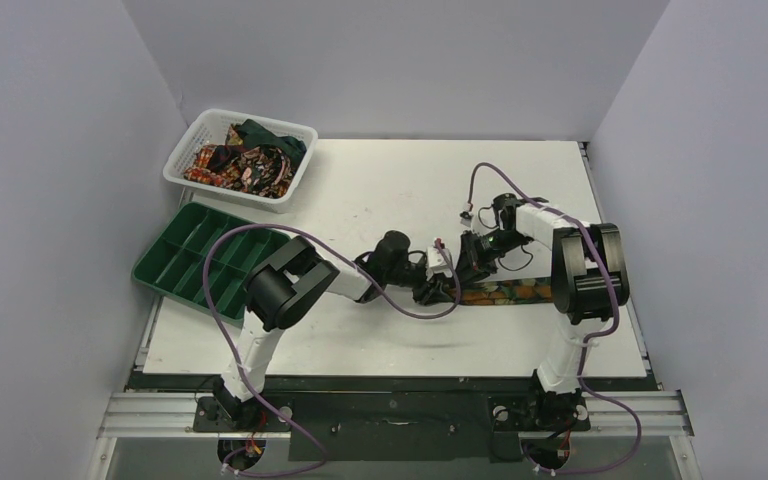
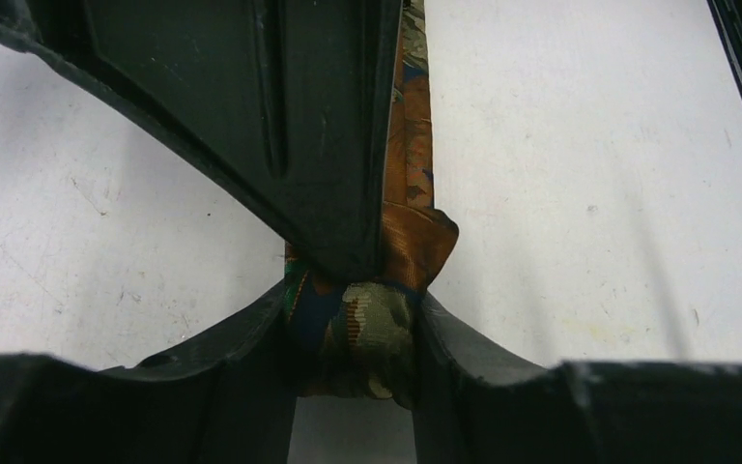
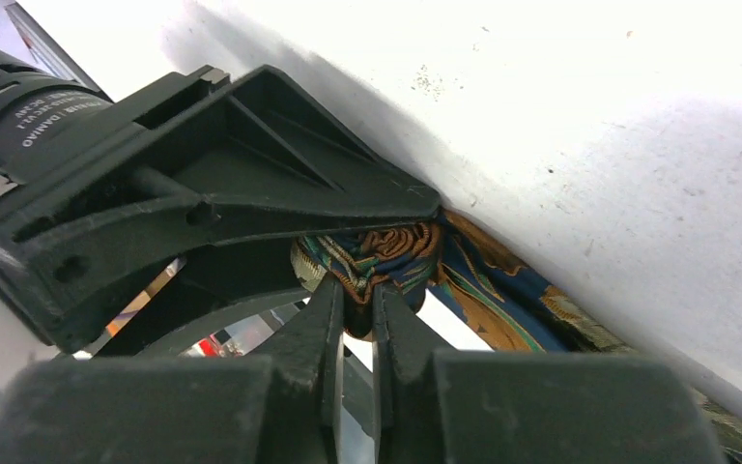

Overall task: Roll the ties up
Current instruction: Roll the tie at the center of the board.

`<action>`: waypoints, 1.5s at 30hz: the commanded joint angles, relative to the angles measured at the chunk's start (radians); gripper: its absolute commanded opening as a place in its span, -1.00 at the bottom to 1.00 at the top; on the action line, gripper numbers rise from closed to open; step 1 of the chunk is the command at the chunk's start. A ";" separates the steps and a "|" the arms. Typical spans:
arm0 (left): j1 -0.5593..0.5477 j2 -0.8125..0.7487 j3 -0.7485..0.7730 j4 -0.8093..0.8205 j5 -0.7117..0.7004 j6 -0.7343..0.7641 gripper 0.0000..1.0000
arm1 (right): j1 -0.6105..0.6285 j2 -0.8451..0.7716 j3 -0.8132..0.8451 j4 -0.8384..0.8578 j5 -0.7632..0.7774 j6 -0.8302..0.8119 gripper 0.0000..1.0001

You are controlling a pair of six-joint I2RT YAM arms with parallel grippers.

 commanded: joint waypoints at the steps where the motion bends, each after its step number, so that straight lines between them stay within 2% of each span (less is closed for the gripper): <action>1: 0.015 -0.004 -0.044 -0.105 -0.021 -0.033 -0.14 | -0.027 0.050 -0.033 0.047 0.180 -0.088 -1.00; 2: 0.021 -0.009 -0.053 -0.079 -0.022 -0.034 0.02 | -0.035 0.054 -0.039 0.033 0.189 -0.103 -1.00; 6: 0.033 -0.041 -0.092 0.103 -0.014 -0.072 0.43 | -0.043 0.060 -0.068 0.024 0.247 -0.162 -1.00; 8: 0.031 -0.046 -0.090 0.156 0.014 -0.103 0.54 | -0.044 0.055 -0.074 0.034 0.273 -0.166 -1.00; 12: 0.010 -0.038 -0.084 0.234 0.034 -0.141 0.64 | -0.043 0.036 -0.085 0.054 0.315 -0.179 -1.00; 18: -0.017 0.039 -0.027 0.311 0.013 -0.179 0.65 | -0.044 0.040 -0.087 0.075 0.368 -0.159 -1.00; 20: -0.019 0.062 -0.001 0.318 0.007 -0.178 0.58 | -0.045 0.046 -0.073 0.077 0.381 -0.138 -1.00; 24: -0.019 0.103 0.045 0.317 -0.003 -0.166 0.27 | -0.041 0.047 -0.048 0.054 0.412 -0.130 -1.00; 26: -0.020 0.115 0.061 0.295 -0.007 -0.151 0.04 | -0.039 0.045 -0.041 0.045 0.412 -0.137 -1.00; 28: -0.021 0.114 0.057 0.259 -0.019 -0.116 -0.26 | -0.035 0.043 -0.039 0.051 0.399 -0.140 -1.00; 29: -0.021 0.109 0.042 0.227 -0.026 -0.105 -0.47 | -0.029 0.042 -0.036 0.055 0.391 -0.137 -1.00; 31: -0.020 0.077 0.015 0.135 -0.055 -0.057 -0.64 | -0.025 0.039 -0.021 0.063 0.332 -0.116 -1.00; 33: -0.019 0.027 -0.017 0.027 -0.095 0.003 -0.69 | -0.034 0.020 0.002 0.062 0.256 -0.077 -0.67; 34: -0.019 -0.005 -0.028 -0.007 -0.125 0.038 -0.69 | -0.037 -0.005 0.014 0.059 0.212 -0.054 -0.43; 35: -0.019 -0.018 -0.048 -0.070 -0.140 0.073 -0.69 | -0.043 -0.022 0.018 0.059 0.191 -0.044 -0.36; 36: -0.021 -0.042 -0.057 -0.098 -0.172 0.088 -0.68 | -0.045 -0.057 0.018 0.058 0.146 -0.018 -0.18; 38: -0.021 -0.065 -0.073 -0.163 -0.210 0.114 -0.66 | -0.041 -0.109 0.008 0.063 0.081 0.029 -0.01; 41: -0.021 -0.077 -0.075 -0.228 -0.236 0.136 -0.63 | -0.020 -0.151 -0.028 0.089 0.008 0.118 0.02; 45: -0.027 -0.071 -0.062 -0.248 -0.252 0.136 -0.59 | 0.029 -0.153 -0.059 0.165 -0.010 0.184 0.00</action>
